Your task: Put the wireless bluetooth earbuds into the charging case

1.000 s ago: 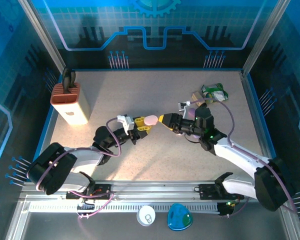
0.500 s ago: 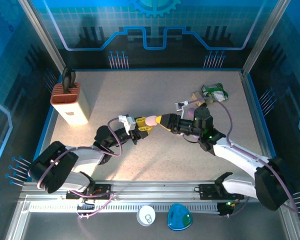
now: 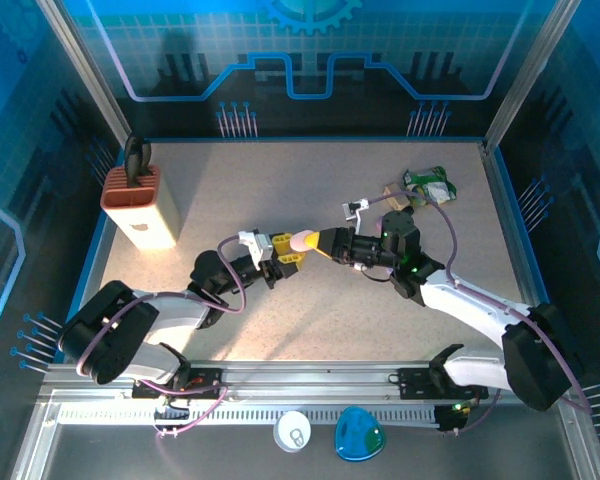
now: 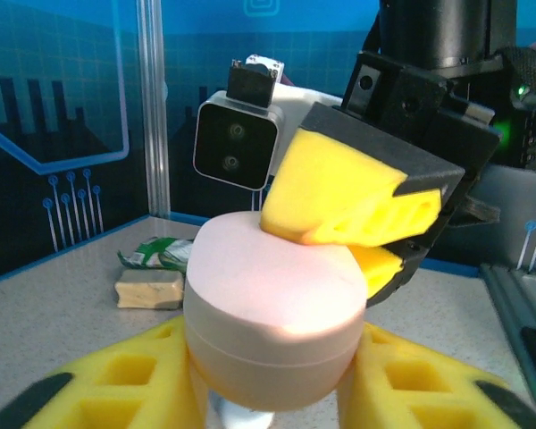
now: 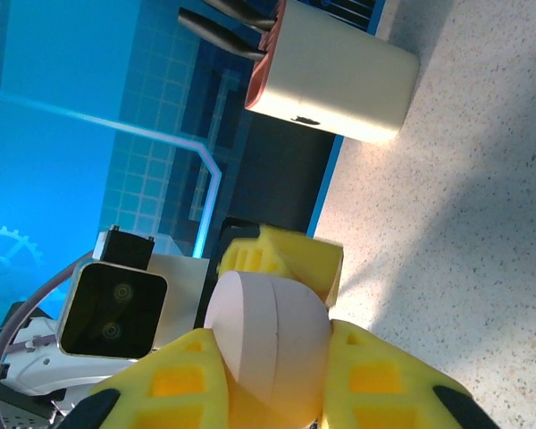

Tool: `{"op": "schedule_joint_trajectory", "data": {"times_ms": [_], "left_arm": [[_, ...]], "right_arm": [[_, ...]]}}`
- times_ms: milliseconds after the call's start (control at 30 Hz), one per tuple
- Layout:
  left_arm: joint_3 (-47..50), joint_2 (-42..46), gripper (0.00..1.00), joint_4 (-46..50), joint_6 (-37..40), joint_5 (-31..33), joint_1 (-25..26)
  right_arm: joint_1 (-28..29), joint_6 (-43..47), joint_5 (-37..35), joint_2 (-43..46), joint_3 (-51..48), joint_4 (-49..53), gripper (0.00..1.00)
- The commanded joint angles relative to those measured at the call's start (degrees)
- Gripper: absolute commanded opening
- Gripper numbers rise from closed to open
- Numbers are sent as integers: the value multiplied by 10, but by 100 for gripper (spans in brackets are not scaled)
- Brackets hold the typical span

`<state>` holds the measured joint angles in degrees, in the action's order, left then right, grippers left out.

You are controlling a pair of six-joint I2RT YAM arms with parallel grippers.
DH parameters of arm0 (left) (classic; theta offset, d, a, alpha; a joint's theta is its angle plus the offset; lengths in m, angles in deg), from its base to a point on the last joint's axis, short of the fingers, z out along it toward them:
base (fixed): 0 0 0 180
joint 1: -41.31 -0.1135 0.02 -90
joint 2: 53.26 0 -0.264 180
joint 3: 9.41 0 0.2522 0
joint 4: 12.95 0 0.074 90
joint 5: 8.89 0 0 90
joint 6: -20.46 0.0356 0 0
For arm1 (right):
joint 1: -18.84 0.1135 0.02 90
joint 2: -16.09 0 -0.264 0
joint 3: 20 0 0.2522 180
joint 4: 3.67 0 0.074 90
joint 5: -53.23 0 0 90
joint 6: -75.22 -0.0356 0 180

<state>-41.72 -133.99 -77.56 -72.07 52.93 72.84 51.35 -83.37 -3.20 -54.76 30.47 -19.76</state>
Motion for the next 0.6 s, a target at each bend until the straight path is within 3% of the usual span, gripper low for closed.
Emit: {"op": "schedule_joint_trajectory", "data": {"times_ms": [0, 67, 167, 367, 567], "left_arm": [[-7, 1, 61, -19, 13, -11, 5], [4, 17, 78, -3, 31, -2, 1], [10, 61, 98, 93, 71, -3, -2], [-21, 151, 99, 368, 152, -46, -1], [-65, 179, 99, 557, 206, -54, 0]], "right_arm": [[-11, 6, 2, 8, -6, -20, 15], [-21, 11, -3, 14, -14, -11, 15], [-38, 36, -23, 28, -30, 26, 15], [-60, 132, -103, 44, -54, 168, 15], [-69, 141, -122, 3, -94, 168, 16]]}}
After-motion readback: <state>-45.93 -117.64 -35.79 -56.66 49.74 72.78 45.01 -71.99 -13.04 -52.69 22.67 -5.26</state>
